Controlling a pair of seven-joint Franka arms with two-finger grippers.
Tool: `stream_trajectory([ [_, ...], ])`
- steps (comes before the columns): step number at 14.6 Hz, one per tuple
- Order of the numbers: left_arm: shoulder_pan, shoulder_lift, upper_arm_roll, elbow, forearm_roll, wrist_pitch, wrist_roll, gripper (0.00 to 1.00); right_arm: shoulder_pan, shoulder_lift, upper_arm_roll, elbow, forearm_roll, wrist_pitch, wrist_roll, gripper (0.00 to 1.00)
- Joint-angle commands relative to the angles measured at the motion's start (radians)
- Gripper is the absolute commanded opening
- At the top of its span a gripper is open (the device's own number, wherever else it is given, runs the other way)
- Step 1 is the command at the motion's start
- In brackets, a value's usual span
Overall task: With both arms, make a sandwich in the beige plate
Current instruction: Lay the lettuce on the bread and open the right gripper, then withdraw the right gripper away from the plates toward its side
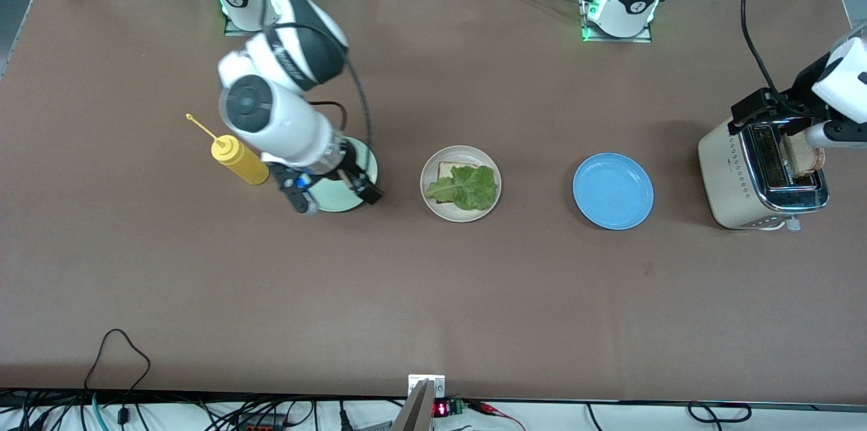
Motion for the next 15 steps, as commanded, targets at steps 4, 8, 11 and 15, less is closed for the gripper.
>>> stream_trajectory([
  [4,-0.001,0.000,-0.001,0.013,-0.014,-0.025,0.018,1.00,-0.205,-0.146,0.004,-0.046,-0.001,-0.170,-0.502,1.00],
  [8,0.013,0.041,0.002,0.017,-0.014,-0.089,0.021,1.00,-0.243,-0.232,-0.141,-0.053,-0.006,-0.264,-0.963,1.00],
  [11,0.047,0.061,0.025,0.026,0.001,-0.093,0.019,1.00,-0.233,-0.286,-0.255,-0.053,-0.026,-0.328,-1.156,1.00],
  [15,0.096,0.124,0.028,0.071,0.003,-0.094,0.018,1.00,-0.194,-0.352,-0.335,-0.053,-0.107,-0.388,-1.167,1.00],
])
